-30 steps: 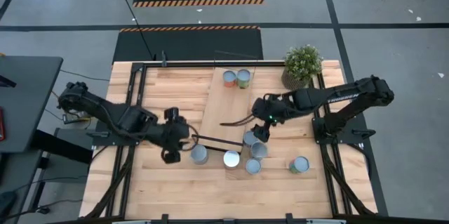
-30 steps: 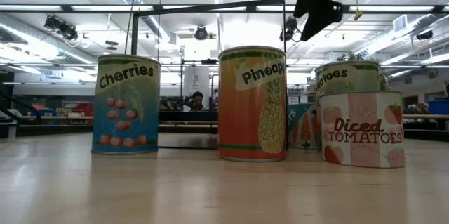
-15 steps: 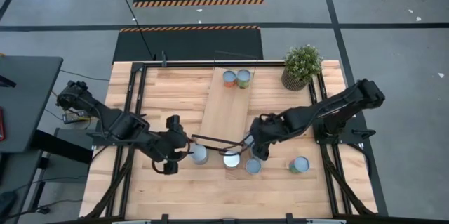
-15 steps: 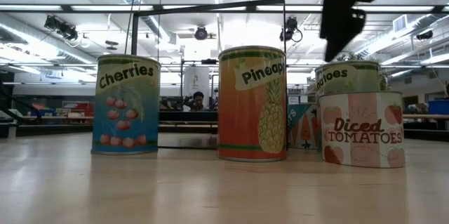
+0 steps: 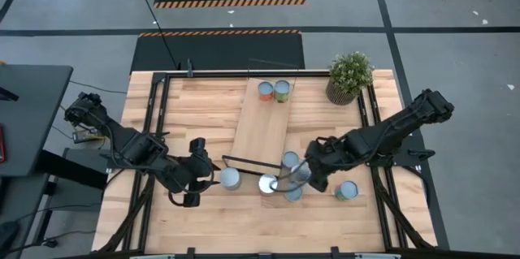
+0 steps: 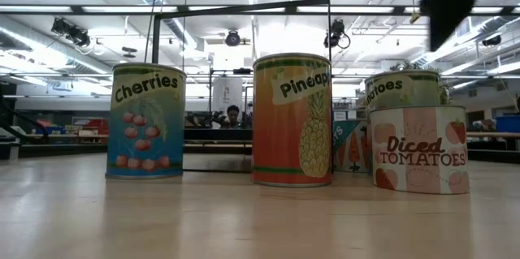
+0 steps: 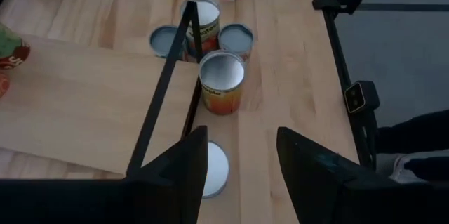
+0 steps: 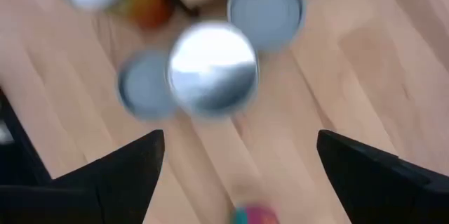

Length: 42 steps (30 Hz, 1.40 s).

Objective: Pick and place cans onto a shelf
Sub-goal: Put the right blue can on the shelf

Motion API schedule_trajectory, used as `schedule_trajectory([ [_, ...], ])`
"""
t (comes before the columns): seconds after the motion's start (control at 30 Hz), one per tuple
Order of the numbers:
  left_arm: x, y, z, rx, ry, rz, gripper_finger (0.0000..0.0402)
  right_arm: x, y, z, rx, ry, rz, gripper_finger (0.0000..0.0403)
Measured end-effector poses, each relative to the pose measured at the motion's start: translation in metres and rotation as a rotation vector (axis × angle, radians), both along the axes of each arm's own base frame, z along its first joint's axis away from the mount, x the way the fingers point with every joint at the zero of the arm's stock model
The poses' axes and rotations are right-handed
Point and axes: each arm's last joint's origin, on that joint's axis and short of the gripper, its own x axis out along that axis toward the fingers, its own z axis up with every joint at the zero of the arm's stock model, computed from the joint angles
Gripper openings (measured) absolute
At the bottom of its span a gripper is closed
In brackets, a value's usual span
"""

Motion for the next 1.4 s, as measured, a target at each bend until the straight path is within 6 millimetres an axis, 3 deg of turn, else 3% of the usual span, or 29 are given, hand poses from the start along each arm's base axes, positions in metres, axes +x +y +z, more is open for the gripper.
schedule_trajectory([
  [0.17, 0.0, 0.002, 0.002, 0.012, -0.008, -0.003, 0.0176, -0.008, 0.013, -0.005, -0.003, 0.04, 0.072, 0.0382],
  [0.47, -0.001, 0.003, 0.003, 0.025, -0.018, -0.035, 0.0176, -0.006, 0.04, -0.008, -0.008, -0.057, 0.277, 0.0381],
  [0.7, 0.002, 0.008, 0.004, 0.03, -0.021, -0.014, 0.0176, 0.02, 0.073, -0.031, -0.052, -0.173, 0.48, 0.0373],
  [0.87, 0.001, 0.01, 0.005, 0.017, -0.013, -0.025, 0.0176, 0.042, 0.085, -0.038, -0.154, -0.162, 0.589, 0.0361],
  [1.2, 0.001, 0.016, 0.006, -0.067, 0.015, -0.017, 0.0176, 0.091, 0.079, -0.048, -0.169, -0.096, 0.68, 0.0358],
  [1.4, -0.009, 0.022, 0.016, -0.114, -0.021, 0.003, 0.0176, 0.093, 0.072, -0.05, -0.14, -0.037, 0.779, 0.0393],
])
